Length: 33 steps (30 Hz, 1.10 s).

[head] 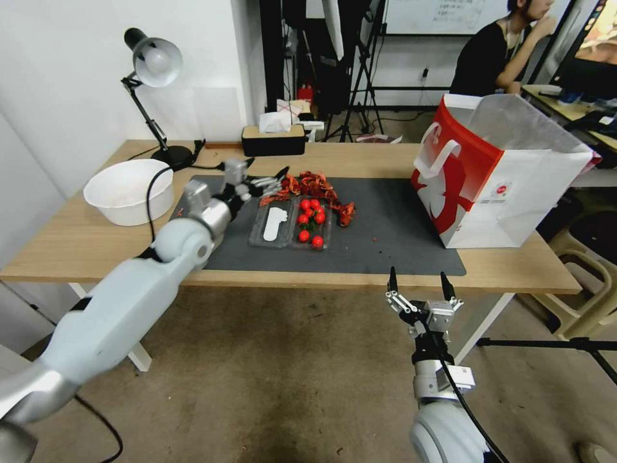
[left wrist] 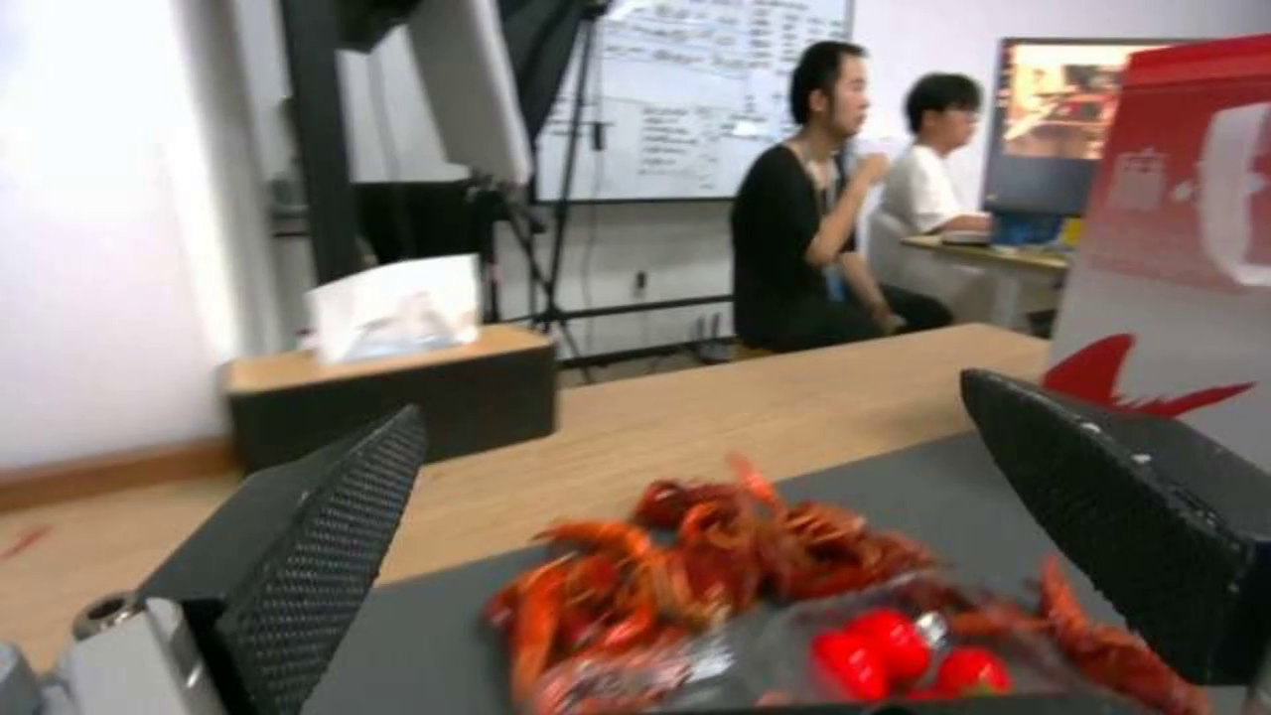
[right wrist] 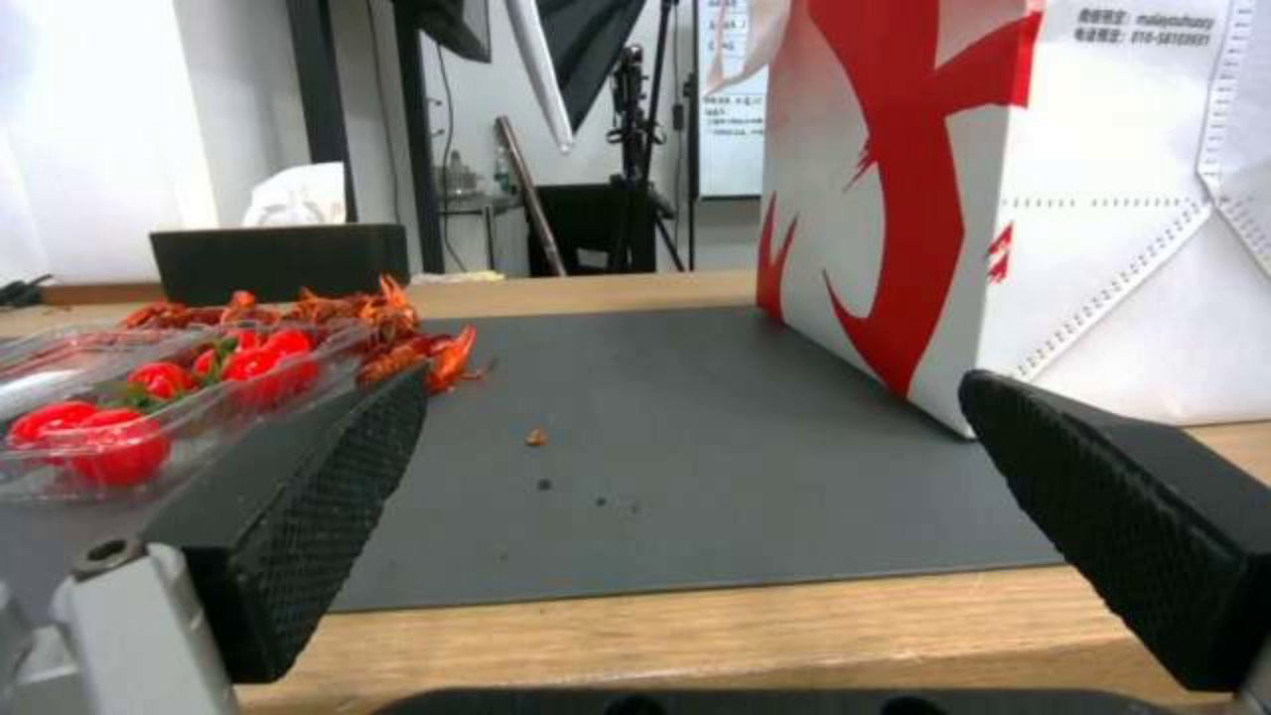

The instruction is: Pick up the trash from the table and place it into the takeout bag.

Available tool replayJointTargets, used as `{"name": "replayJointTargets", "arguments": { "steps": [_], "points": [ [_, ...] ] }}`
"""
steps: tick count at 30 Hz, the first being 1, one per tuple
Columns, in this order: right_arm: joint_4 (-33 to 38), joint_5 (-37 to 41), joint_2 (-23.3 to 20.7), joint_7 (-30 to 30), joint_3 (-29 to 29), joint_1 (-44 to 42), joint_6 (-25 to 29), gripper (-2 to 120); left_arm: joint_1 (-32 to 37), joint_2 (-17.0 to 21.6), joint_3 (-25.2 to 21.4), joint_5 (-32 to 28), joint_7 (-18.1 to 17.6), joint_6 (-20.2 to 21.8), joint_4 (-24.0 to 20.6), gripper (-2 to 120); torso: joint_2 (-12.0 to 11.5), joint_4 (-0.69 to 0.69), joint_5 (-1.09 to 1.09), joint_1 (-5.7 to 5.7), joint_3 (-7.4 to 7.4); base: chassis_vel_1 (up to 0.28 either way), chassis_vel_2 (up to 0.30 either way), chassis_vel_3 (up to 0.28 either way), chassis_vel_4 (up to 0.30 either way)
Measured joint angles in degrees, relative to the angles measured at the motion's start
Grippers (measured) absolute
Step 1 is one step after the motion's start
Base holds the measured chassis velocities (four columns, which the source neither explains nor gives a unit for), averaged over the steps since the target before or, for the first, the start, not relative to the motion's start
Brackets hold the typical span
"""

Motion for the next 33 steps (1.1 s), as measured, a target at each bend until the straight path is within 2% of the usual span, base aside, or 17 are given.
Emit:
{"name": "replayJointTargets", "arguments": {
  "steps": [2,4,6,12,18,21,26,33],
  "points": [
    [-0.2,0.0,0.1,-0.1,-0.4,0.2,0.0,100,6.1,1.5,-5.5,1.3,-0.9,0.6,-3.2,100,0.0,-0.01,0.01,0.00,0.00,0.000,0.000,0.000,0.000],
    [-0.3,0.0,0.1,-0.1,-0.4,0.2,0.0,100,7.5,1.9,-6.9,1.6,-1.0,0.7,-3.9,100,0.0,0.00,0.01,-0.01,0.00,0.000,0.000,0.000,0.000],
    [-0.3,-0.1,0.0,-0.1,-0.5,0.1,0.0,100,11.9,3.4,-11.0,2.7,-1.3,0.4,-6.3,100,0.0,0.00,0.01,0.00,0.00,0.000,0.000,0.000,0.000],
    [-0.3,-0.2,0.0,-0.1,-0.7,-0.1,0.1,100,16.6,4.4,-14.4,3.9,-2.7,-0.3,-9.0,100,0.0,0.00,0.01,-0.01,0.00,0.000,0.000,0.000,0.000],
    [-0.3,-0.3,0.1,-0.1,-0.9,-0.3,0.1,100,25.9,4.2,-20.6,6.2,-3.0,-1.2,-12.6,100,0.0,0.00,0.00,0.00,0.01,0.000,0.000,0.000,0.000],
    [-0.3,-0.3,0.1,-0.1,-1.0,-0.4,0.1,100,28.3,3.9,-22.3,7.1,-3.0,-1.4,-13.6,100,0.0,0.00,0.01,0.01,0.00,0.000,0.000,0.000,0.000],
    [-0.2,-0.4,-0.1,-0.1,-1.2,-0.5,0.2,100,34.3,2.6,-26.9,11.4,-3.3,-1.7,-16.6,100,0.0,0.00,0.01,0.00,0.00,0.000,0.000,0.000,0.000],
    [0.2,-0.4,-0.2,-0.1,-1.3,-0.6,0.2,100,39.1,-0.2,-30.3,14.5,-4.1,-2.0,-18.8,100,0.0,-0.01,0.02,0.01,0.00,0.000,0.000,0.000,0.000]
  ]
}}
